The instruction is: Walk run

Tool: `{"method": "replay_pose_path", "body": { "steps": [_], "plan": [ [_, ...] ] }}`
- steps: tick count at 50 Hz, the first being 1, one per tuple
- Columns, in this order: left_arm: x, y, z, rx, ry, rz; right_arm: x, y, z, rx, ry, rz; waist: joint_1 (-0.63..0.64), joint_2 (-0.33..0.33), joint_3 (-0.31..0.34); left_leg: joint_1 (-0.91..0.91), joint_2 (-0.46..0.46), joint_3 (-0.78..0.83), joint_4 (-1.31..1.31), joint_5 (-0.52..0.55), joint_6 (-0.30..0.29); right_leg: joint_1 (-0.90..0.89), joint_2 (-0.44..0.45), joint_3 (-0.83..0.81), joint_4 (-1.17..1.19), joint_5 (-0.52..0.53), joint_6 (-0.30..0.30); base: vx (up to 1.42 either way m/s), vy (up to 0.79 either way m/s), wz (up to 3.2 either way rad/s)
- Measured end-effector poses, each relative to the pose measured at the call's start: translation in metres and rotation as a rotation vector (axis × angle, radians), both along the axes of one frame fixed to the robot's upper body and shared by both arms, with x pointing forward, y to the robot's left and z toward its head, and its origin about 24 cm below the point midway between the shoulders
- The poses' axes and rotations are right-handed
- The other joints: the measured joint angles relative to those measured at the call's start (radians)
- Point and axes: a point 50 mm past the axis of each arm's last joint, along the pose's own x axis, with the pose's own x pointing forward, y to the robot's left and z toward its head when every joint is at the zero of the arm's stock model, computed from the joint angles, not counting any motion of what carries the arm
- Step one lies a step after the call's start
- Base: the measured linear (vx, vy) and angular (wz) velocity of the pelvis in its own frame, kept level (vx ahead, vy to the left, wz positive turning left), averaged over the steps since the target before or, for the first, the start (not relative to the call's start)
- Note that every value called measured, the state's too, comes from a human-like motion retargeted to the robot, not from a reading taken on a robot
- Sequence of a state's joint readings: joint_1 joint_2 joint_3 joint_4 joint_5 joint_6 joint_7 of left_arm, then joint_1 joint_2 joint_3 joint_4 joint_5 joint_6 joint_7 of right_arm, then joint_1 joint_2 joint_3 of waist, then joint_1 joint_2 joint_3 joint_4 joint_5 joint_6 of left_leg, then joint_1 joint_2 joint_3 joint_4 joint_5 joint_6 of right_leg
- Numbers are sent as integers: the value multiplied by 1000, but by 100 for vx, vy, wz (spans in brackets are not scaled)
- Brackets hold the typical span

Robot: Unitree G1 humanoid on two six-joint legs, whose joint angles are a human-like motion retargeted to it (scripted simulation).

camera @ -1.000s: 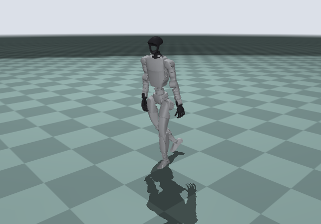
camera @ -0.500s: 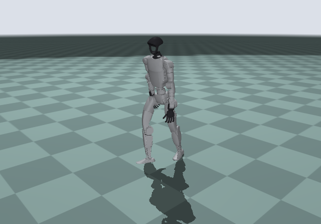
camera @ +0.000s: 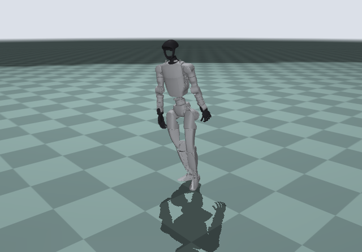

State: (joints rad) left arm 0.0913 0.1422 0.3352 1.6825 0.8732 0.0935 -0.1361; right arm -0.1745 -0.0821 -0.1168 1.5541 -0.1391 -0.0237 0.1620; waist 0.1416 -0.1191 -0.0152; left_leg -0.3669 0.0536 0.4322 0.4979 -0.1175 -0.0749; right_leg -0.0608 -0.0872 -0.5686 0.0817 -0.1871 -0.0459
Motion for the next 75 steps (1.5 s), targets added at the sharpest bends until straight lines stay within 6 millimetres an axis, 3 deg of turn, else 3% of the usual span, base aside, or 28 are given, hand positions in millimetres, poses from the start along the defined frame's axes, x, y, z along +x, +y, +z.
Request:
{"method": "replay_pose_path", "body": {
  "steps": [3,7,11,13,16,18,21,23,27,29,33,35,40,46,50,53,55,60,63,65,68,75],
  "plan": [
    [5,-5,-2,-8,-25,-42,17,1,4,10,-60,21,41,22,14,-63,-29,-45,-149,-24,27,63,39,4,-36,-15,13,45,-2,-38],
    [14,-10,-5,-30,-64,-105,36,2,8,11,-117,47,85,22,23,-145,-57,-59,-272,31,22,117,57,31,-63,-35,36,47,-1,-44],
    [18,-9,-5,-42,-41,-59,44,7,11,26,-132,79,82,16,21,-190,-69,-56,-278,45,36,159,67,45,-61,-57,68,44,-2,-23],
    [20,-5,-4,-36,-28,-6,43,8,10,29,-123,88,84,12,15,-197,-66,-60,-236,58,80,177,67,54,-55,-59,91,52,0,-30],
    [22,0,-3,-7,-40,57,30,7,7,25,-88,94,103,7,-1,-181,-56,-73,-190,106,126,206,61,100,-38,-38,130,78,12,-60],
    [21,4,-3,22,-55,84,16,8,3,22,-50,100,107,3,-11,-169,-54,-120,-152,72,141,230,51,133,-22,1,155,64,9,-80],
    [25,13,-2,56,-64,77,-14,10,-4,16,21,66,105,-5,-22,-120,-42,-110,-128,4,142,241,27,182,40,114,176,71,13,-59],
    [33,19,-1,63,-71,41,-35,10,-7,13,75,17,108,8,-34,-66,-35,-113,-152,-29,146,224,25,194,120,225,150,60,14,-38],
    [61,27,-2,60,-142,-17,-67,5,-9,-11,152,-24,113,76,-41,47,35,-110,-196,-81,126,139,14,151,411,404,59,63,19,-66],
    [82,34,-1,71,-208,-40,-74,3,-9,-30,164,-26,102,99,-33,90,55,-102,-204,-107,127,74,-23,102,576,367,17,51,11,-46],
    [126,49,5,114,-348,-101,-88,5,-9,-38,202,-60,51,91,-18,163,11,-110,-271,-119,145,-86,-78,60,716,236,13,38,1,21],
    [148,52,9,123,-408,-121,-95,8,-9,-30,223,-80,26,72,-14,194,-24,-114,-308,-123,152,-162,-91,43,692,175,26,43,-1,35],
    [191,47,18,68,-532,-148,-105,14,-9,35,287,-158,-51,14,1,274,-129,-146,-377,-143,163,-313,-65,121,402,148,110,40,-2,53],
    [219,38,26,5,-640,-227,-93,18,-9,78,285,-244,-112,1,15,362,-168,-194,-406,-186,147,-433,-26,242,147,130,55,44,-6,44],
    [209,31,20,-3,-610,-280,-85,16,-9,68,251,-212,-108,11,6,417,-157,-191,-413,-209,105,-446,-27,213,152,230,2,53,-10,10],
    [180,29,11,-9,-507,-293,-85,15,-9,57,251,-178,-111,32,-19,457,-131,-174,-409,-219,73,-427,-15,171,210,175,-66,63,-13,22],
    [156,30,5,-3,-418,-292,-82,14,-9,59,253,-169,-124,51,-22,474,-108,-181,-383,-196,51,-413,-13,179,259,118,-67,81,-25,61],
    [94,29,-2,36,-228,-192,-69,15,-9,52,215,-170,-139,19,-34,444,-78,-118,-203,31,-2,-306,-49,156,216,45,-58,62,-21,52],
    [73,26,-3,39,-162,-155,-55,12,-9,44,153,-188,-106,-46,-22,345,-85,-86,30,146,10,-254,-116,173,190,18,-41,46,-14,56],
    [64,25,-2,36,-142,-127,-42,6,-7,26,104,-193,-95,-76,-13,264,-71,-55,189,109,19,-218,-153,146,174,-1,-32,47,-16,66],
    [52,24,-2,49,-130,-76,-22,-7,-4,-11,64,-179,-88,-68,-6,162,1,15,284,60,34,-156,-134,109,126,-14,-25,34,-10,51],
    [33,22,-1,45,-73,-60,14,-19,4,-45,-26,-156,-21,16,6,-42,3,-12,61,-6,11,2,6,41,-10,-32,-6,42,-10,14]
  ]
}}
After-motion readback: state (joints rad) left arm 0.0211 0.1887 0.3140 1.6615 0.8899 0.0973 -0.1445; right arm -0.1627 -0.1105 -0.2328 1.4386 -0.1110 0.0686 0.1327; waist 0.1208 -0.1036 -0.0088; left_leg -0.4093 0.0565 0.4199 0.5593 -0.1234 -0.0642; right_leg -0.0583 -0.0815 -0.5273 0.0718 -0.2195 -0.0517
